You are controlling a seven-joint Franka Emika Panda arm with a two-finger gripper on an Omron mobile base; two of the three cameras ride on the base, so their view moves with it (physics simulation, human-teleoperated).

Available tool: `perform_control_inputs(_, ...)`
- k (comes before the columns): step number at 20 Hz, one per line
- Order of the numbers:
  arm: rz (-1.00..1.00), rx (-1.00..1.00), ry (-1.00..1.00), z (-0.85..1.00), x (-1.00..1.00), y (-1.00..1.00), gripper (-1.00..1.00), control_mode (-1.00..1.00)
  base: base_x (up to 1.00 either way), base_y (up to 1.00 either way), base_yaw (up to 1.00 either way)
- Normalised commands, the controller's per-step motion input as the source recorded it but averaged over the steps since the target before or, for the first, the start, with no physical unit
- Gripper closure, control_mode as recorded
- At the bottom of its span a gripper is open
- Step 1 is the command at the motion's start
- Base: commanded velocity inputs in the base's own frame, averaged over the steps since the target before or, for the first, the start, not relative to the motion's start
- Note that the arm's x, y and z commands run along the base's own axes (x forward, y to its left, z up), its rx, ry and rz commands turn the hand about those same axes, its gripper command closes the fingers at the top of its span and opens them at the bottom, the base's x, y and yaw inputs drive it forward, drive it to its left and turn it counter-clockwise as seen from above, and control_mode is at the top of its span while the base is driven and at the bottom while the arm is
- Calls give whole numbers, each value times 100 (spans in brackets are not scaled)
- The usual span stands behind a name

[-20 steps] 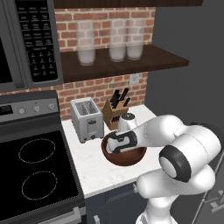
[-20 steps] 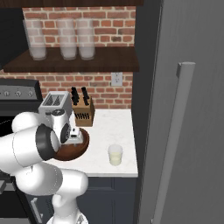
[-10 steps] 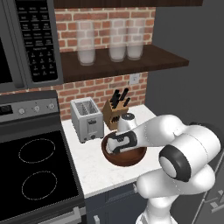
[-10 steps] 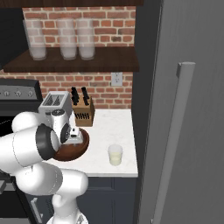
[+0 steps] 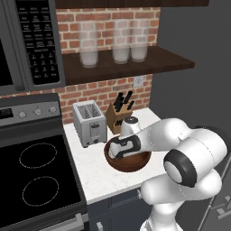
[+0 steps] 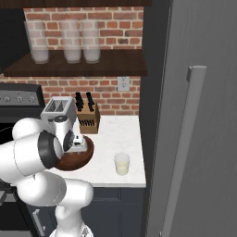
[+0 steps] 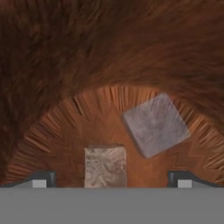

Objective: Grab a lemon wedge from the fridge and one ice cube from the ice bowl, and put them in the glass of lemonade.

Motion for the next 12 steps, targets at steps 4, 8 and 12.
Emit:
perform_control_inputs(4,0,0,0,0,0,3,-100,-100,0,0,0)
perform_control_inputs(8,0,0,1,0,0,0,-100,-100,0,0,0)
perform_control_inputs(12,0,0,1,-2,10,0,-100,-100,0,0,0)
